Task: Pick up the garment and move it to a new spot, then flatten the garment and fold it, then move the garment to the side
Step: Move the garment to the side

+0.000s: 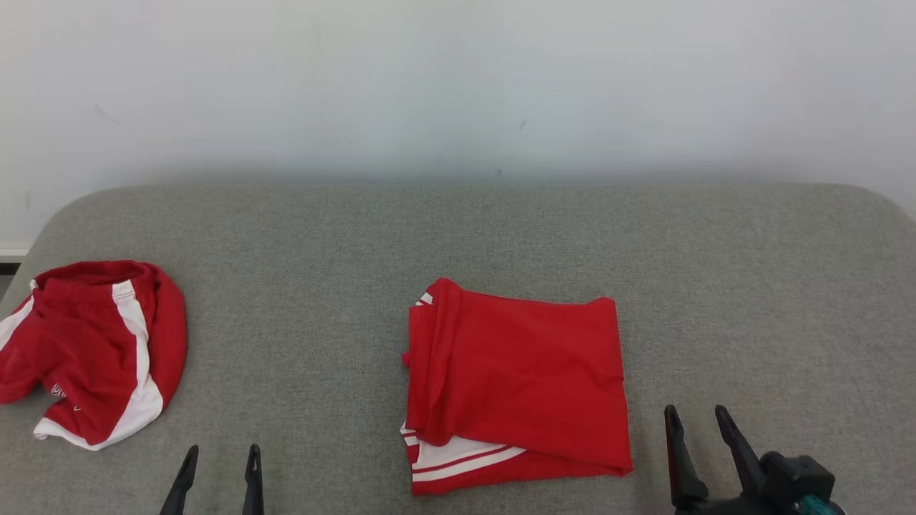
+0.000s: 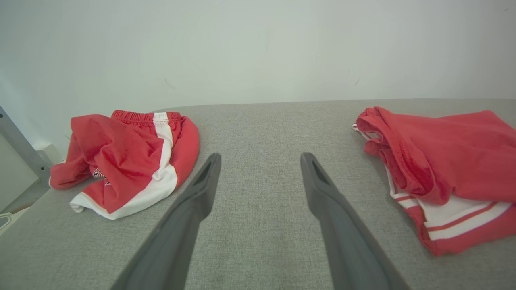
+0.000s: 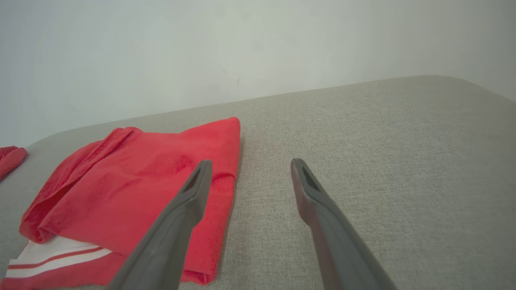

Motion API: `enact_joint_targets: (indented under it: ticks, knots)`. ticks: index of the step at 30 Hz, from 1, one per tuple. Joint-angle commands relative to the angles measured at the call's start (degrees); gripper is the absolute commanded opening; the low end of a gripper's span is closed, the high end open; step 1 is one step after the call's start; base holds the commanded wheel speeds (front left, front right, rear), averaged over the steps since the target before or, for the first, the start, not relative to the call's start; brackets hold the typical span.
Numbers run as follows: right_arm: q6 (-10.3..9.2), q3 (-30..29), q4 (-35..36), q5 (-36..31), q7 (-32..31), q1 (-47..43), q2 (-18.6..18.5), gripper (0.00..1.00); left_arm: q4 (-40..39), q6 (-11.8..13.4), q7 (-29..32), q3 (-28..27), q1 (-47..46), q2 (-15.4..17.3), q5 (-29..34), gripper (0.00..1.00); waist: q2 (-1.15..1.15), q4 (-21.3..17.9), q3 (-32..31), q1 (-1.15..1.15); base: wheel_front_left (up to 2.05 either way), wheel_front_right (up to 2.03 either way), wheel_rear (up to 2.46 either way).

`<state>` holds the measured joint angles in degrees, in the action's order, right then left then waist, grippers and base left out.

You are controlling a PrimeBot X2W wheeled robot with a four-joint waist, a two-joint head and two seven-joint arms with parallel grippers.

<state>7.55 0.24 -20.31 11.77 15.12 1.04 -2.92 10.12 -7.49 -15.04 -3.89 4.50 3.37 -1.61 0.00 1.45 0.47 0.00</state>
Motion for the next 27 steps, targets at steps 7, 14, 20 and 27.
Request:
enact_joint_targets:
  ticks: [7, 14, 20, 27]
  knots:
    - [-0.15, -0.20, -10.42, -2.15, 0.05, 12.69, 0.03, 1.00, 0.23, 0.11, -0.16, 1.19, -1.89, -0.27, -0.08, 1.00, 0.00, 2.41, 2.35, 0.00, 0.00, 0.00, 0.00]
    - [-0.15, -1.51, -23.92, -3.69, 0.05, 22.96, 0.00, 1.00, 0.47, 0.08, -0.16, 2.89, -4.10, -0.36, -0.27, 1.00, 0.00, 5.12, 4.96, 0.00, 0.00, 0.00, 0.00]
    - [-0.15, -4.07, -37.78, -4.63, 0.01, 30.45, -0.09, 1.00, 1.17, 0.07, -0.16, 3.72, -4.95, -0.40, -0.43, 1.00, 0.00, 6.84, 5.92, 0.00, 0.00, 0.00, 0.00]
    - [-0.15, -3.61, -47.54, -3.38, -0.13, 31.38, 0.05, 1.00, 1.29, 0.06, -0.16, 3.24, -5.00, -0.43, -0.91, 1.00, 0.00, 7.16, 5.74, 0.00, 0.00, 0.00, 0.00]
